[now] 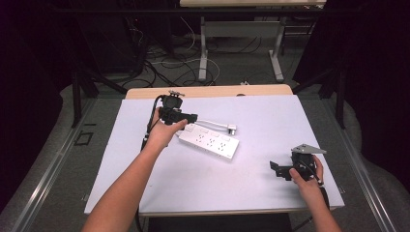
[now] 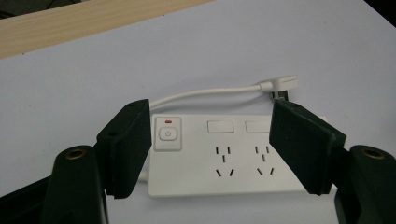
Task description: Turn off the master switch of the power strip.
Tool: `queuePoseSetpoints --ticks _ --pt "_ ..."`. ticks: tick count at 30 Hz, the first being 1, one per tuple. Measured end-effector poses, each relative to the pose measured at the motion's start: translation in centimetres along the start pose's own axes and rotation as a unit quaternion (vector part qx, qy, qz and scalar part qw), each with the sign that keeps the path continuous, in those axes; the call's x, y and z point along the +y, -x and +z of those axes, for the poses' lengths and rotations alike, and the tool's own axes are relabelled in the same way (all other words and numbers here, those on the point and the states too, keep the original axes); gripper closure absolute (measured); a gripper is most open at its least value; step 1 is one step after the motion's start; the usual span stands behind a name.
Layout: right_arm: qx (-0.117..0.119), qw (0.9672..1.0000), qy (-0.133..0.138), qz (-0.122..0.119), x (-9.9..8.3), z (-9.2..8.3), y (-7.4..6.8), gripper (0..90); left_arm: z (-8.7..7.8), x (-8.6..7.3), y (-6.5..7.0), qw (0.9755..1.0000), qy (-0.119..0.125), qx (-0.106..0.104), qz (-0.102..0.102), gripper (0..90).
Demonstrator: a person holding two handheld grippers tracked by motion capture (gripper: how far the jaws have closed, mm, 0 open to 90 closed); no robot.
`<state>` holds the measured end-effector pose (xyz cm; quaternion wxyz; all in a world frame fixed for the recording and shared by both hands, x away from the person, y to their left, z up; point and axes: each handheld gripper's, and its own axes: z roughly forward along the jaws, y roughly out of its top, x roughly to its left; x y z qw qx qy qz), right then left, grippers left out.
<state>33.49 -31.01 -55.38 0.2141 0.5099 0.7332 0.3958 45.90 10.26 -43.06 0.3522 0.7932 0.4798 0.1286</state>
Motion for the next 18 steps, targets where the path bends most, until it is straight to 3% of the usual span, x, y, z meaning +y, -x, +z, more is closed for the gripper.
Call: queuePoseSetpoints --ticks 10,17,18 --pt "-0.001 1.0 -0.001 -0.002 0.0 0.0 0.0 0.0 1.7 0.8 -0.4 0.9998 -0.009 0.015 -0.011 33.7" --pt "-0.001 1.0 -0.004 -0.002 0.0 0.1 0.1 0.0 2.8 1.0 -0.8 0.9986 -0.014 0.018 -0.048 41.9" --pt "-0.001 1.0 -0.005 -0.001 0.0 0.0 0.1 0.0 2.9 1.0 -1.0 0.9987 -0.014 0.019 -0.044 42.8"
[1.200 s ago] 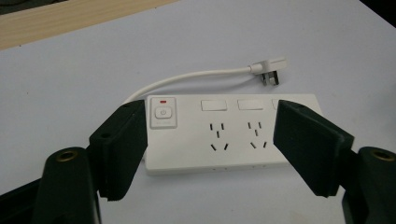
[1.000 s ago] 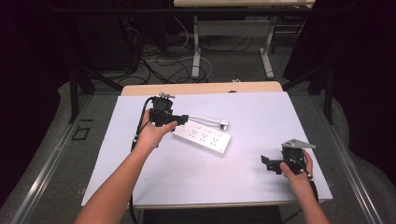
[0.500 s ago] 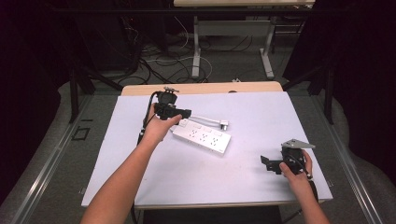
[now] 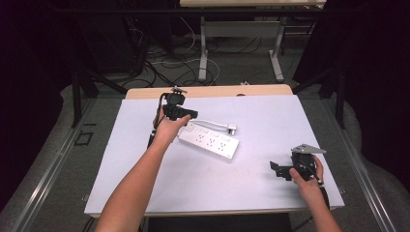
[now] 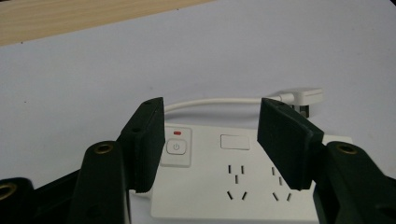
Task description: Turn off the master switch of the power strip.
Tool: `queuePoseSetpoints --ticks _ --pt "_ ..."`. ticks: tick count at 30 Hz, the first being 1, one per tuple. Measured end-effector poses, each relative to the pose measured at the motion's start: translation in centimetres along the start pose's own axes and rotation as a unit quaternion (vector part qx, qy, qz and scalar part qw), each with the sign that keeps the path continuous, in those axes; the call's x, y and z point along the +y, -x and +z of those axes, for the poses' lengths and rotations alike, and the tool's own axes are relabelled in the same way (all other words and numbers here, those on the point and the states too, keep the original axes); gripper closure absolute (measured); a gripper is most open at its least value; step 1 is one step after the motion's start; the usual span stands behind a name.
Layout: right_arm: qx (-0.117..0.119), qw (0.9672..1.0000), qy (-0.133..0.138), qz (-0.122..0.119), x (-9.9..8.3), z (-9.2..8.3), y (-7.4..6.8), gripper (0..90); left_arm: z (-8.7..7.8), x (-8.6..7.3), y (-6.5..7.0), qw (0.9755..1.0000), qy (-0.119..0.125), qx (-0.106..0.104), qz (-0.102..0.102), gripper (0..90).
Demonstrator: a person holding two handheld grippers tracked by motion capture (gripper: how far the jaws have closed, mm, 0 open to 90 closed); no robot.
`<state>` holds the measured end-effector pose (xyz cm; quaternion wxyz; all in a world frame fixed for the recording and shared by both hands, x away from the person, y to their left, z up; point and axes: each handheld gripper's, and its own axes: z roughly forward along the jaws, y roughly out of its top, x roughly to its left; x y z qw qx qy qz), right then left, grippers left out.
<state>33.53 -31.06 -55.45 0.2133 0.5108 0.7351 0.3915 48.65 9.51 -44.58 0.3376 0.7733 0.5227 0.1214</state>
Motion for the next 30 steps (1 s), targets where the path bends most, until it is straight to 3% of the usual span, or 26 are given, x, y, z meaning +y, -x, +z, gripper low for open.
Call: queuePoseSetpoints --ticks 4,5,6,12,21,23,24,30 --pt "0.0 1.0 0.0 0.0 0.0 0.0 0.0 0.0 0.4 0.1 -0.3 1.0 0.001 0.004 -0.008 44.9" --pt "-0.004 0.9999 0.013 0.001 -0.1 0.2 -0.1 0.0 0.5 0.1 -0.3 0.9999 0.003 0.007 -0.008 45.3" --pt "0.0 1.0 0.0 0.001 0.0 0.0 0.0 0.0 0.6 0.1 -0.3 1.0 0.003 0.007 -0.006 46.2" --pt "0.0 1.0 0.0 -0.003 0.0 0.1 0.0 0.0 0.9 0.1 -0.4 0.9997 0.009 0.022 0.005 50.9" --pt "-0.003 1.0 -0.003 -0.002 -0.1 0.2 -0.1 0.0 1.4 0.1 -0.6 0.9997 0.014 0.019 -0.005 57.4" --pt "0.0 1.0 -0.004 -0.006 -0.1 0.2 -0.1 0.0 1.6 0.0 -0.6 0.9997 0.013 0.014 -0.015 58.3" --pt "0.001 1.0 -0.004 -0.004 -0.1 0.2 -0.1 0.0 1.7 -0.1 -0.7 0.9998 0.011 0.013 -0.011 59.2" --pt "0.002 1.0 -0.007 -0.004 -0.1 0.3 -0.1 0.0 2.8 -0.5 -0.9 0.9993 -0.007 0.033 -0.015 64.4"
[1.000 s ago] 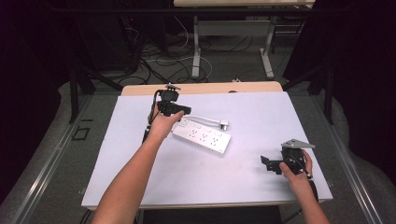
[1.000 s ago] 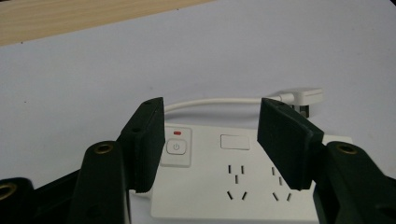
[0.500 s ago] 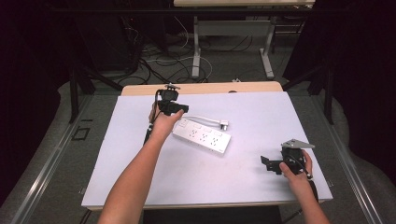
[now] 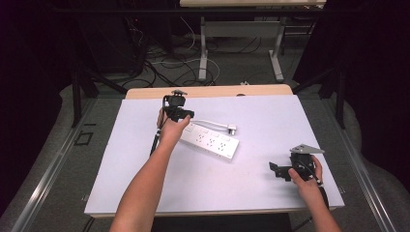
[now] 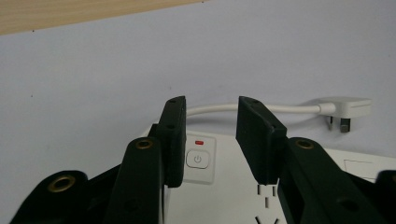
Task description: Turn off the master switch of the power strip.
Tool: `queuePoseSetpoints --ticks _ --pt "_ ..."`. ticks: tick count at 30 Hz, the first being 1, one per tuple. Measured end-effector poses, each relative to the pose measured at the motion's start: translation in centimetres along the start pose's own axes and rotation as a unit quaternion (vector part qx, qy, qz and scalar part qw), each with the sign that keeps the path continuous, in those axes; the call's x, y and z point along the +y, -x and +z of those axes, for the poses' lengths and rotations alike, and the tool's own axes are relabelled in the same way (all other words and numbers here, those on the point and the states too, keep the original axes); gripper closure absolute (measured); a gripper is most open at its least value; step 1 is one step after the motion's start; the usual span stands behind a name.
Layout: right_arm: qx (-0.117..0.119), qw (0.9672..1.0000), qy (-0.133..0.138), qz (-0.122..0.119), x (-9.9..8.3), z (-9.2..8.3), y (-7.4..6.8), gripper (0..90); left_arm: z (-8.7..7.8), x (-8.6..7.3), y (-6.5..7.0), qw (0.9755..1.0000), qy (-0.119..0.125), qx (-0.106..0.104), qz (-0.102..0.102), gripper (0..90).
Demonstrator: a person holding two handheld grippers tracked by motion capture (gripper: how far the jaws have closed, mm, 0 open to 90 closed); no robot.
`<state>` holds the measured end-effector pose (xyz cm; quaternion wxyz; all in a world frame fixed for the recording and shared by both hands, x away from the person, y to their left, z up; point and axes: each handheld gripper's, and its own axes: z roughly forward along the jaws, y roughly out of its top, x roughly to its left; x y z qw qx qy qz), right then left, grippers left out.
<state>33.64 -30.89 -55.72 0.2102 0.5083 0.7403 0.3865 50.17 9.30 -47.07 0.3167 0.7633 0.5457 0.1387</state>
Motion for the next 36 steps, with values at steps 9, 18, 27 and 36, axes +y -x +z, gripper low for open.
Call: queuePoseSetpoints --ticks 9,18,27,36 --pt "0.001 1.0 -0.001 -0.002 0.0 0.1 0.0 0.0 1.3 -0.6 -0.1 0.9999 -0.013 -0.001 -0.001 75.5" --pt "0.001 1.0 -0.004 -0.002 -0.1 0.2 0.0 0.0 2.1 -0.9 -0.4 0.9995 -0.031 0.001 -0.004 85.4" --pt "0.002 1.0 -0.006 0.0 -0.1 0.2 -0.1 0.0 2.9 -1.2 -0.4 0.9988 -0.048 0.003 -0.005 89.9" --pt "0.003 1.0 -0.005 -0.002 -0.1 0.3 -0.1 0.0 3.7 -1.7 -0.4 0.9982 -0.059 0.005 -0.005 90.0"
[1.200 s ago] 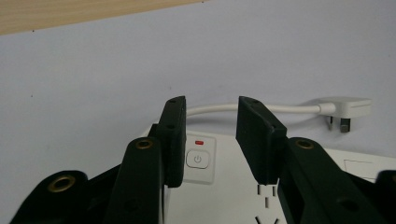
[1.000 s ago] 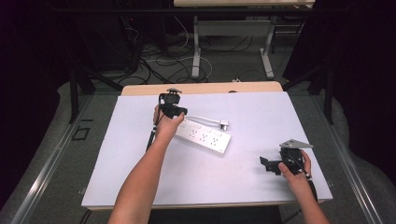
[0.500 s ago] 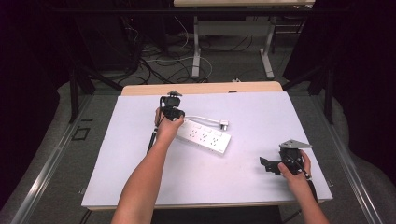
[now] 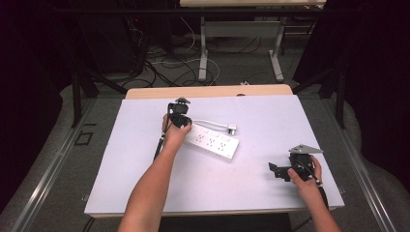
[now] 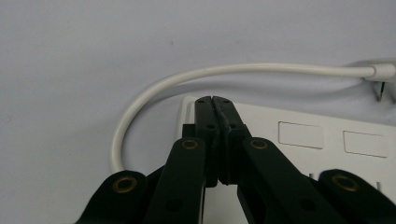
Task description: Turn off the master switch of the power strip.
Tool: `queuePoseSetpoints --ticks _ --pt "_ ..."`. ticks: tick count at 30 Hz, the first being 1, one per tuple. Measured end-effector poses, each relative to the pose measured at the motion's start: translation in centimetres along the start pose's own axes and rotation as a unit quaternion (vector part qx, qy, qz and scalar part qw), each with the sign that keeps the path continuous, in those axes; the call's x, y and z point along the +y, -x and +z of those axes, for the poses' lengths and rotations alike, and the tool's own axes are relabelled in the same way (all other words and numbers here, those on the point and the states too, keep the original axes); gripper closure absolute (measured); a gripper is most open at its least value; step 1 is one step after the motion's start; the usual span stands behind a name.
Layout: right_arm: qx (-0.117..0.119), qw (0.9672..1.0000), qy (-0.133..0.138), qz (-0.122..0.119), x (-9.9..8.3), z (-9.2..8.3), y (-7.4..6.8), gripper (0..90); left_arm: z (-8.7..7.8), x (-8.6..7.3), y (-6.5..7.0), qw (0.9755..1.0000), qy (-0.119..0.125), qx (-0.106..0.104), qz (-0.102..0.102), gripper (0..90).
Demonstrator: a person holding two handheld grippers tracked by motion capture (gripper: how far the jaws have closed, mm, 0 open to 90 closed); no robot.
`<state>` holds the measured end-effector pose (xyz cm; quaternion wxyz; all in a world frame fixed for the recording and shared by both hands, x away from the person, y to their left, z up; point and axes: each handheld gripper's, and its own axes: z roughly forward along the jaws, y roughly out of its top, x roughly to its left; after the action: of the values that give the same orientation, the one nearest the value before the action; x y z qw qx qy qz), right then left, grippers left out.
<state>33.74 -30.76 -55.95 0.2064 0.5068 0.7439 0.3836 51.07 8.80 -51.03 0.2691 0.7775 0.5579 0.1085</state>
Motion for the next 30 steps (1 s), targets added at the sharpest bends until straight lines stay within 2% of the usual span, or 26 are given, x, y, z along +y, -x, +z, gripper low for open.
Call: queuePoseSetpoints --ticks 6,7,11,20,22,24,27,30 --pt "0.001 1.0 0.001 -0.001 0.0 0.0 0.03 0.0 0.29 -0.09 0.01 0.9999 -0.006 -0.006 -0.006 90.0" --pt "0.001 1.0 0.001 -0.001 0.0 0.0 0.03 0.0 0.32 -0.07 -0.04 1.0 -0.007 -0.003 0.001 90.0" --pt "0.0 1.0 0.001 0.001 0.0 -0.01 0.01 0.0 0.49 -0.05 0.05 0.9999 -0.008 -0.005 -0.005 90.0" --pt "0.001 1.0 0.0 0.001 -0.01 0.0 0.0 0.0 0.61 -0.17 0.43 0.9997 -0.011 0.018 0.012 90.0" --pt "0.002 1.0 0.0 -0.001 0.0 0.0 -0.01 0.0 0.61 -0.23 0.53 0.9996 -0.01 0.021 0.018 90.0" --pt "0.002 1.0 0.0 0.0 -0.01 0.01 -0.04 0.0 0.73 -0.38 0.72 0.999 -0.007 0.029 0.033 90.0" --pt "0.003 1.0 0.001 0.0 -0.02 0.05 -0.07 0.0 0.73 -0.43 0.7 0.9994 -0.006 0.028 0.021 90.0" --pt "0.002 1.0 0.001 -0.001 0.03 -0.03 -0.11 0.0 0.66 -0.41 0.73 0.9993 -0.004 0.031 0.019 90.0"
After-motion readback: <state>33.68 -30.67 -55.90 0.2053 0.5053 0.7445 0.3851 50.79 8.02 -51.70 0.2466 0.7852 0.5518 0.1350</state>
